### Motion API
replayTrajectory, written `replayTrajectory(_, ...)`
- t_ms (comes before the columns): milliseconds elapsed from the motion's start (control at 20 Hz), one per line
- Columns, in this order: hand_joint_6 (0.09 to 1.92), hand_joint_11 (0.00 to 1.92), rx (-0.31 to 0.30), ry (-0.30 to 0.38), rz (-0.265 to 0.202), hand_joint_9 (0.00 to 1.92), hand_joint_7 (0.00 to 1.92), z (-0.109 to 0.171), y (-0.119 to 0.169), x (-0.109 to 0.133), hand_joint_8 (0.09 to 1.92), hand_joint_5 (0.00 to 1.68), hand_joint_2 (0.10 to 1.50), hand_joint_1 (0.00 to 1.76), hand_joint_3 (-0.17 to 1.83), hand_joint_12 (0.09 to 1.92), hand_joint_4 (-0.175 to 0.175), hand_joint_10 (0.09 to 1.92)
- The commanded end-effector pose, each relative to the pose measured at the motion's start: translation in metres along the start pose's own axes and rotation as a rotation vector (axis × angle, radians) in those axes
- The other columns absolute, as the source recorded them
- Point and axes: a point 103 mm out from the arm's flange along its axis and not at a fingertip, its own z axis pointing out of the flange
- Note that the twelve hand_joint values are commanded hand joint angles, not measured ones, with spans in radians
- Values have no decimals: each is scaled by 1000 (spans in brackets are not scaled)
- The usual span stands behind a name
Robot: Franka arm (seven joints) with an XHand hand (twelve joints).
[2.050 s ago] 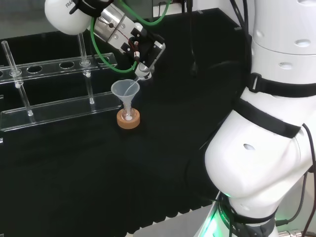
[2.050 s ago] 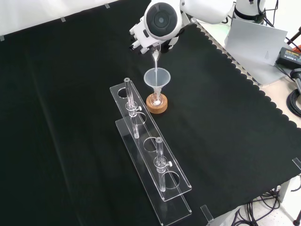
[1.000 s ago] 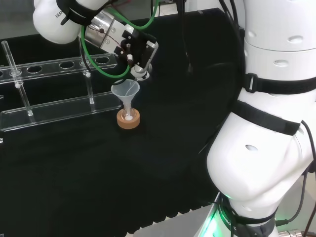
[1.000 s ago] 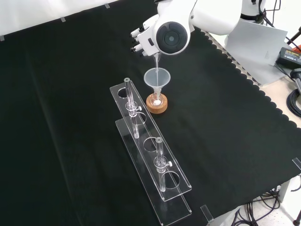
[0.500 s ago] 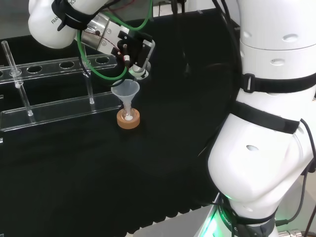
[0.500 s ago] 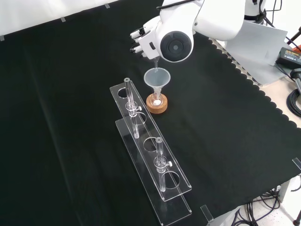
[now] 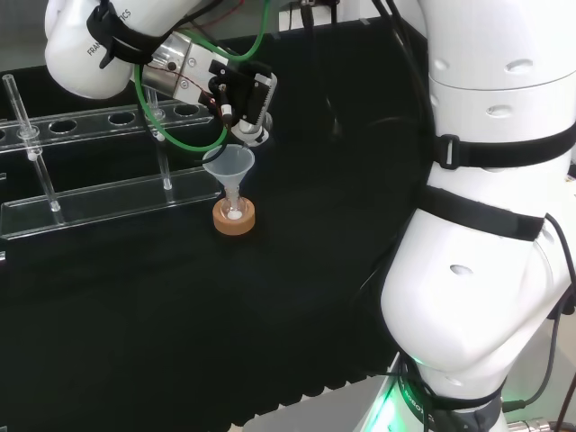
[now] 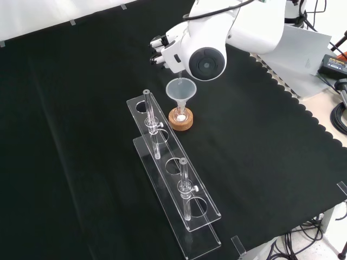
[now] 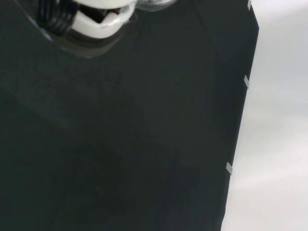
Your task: Pour all the NaCl from the weighing funnel into the round-bottom flask.
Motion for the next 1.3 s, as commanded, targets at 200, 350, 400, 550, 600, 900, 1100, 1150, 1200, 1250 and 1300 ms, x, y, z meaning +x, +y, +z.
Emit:
replayTrajectory(200, 898, 760, -7, -4, 1, 908, 524, 0, 0, -1, 641, 1148, 707, 1081, 669, 1106, 175, 347)
replayTrajectory(350, 897, 760, -14, 1, -1, 907, 524, 0, 0, -1, 641, 1149, 707, 1081, 669, 1106, 175, 347)
replayTrajectory(400, 897, 760, -16, 6, -2, 907, 524, -1, -1, -1, 641, 1149, 707, 1081, 669, 1106, 175, 347)
replayTrajectory(550, 897, 760, -34, 24, -4, 907, 523, 0, -3, -2, 641, 1149, 707, 1081, 669, 1106, 175, 348)
replayTrajectory(600, 897, 760, -32, 28, -4, 907, 523, 0, -3, -3, 641, 1149, 707, 1081, 669, 1106, 175, 348)
replayTrajectory(900, 896, 760, -33, 69, -4, 910, 522, 3, -4, -7, 641, 1149, 707, 1081, 669, 1106, 175, 350)
replayTrajectory(1100, 896, 761, -64, 122, -9, 912, 522, 7, -5, -10, 641, 1149, 707, 1081, 669, 1106, 175, 351)
replayTrajectory(1150, 896, 761, -68, 142, -9, 913, 522, 8, -5, -11, 641, 1149, 707, 1081, 669, 1106, 175, 352)
replayTrajectory(1200, 896, 761, -69, 165, -10, 913, 523, 9, -6, -11, 641, 1149, 707, 1081, 669, 1106, 175, 352)
replayTrajectory(1250, 896, 761, -69, 188, -12, 914, 523, 11, -6, -12, 641, 1149, 707, 1081, 669, 1106, 175, 352)
replayTrajectory(1300, 896, 761, -70, 210, -13, 914, 523, 12, -6, -13, 641, 1149, 707, 1081, 669, 1106, 175, 352)
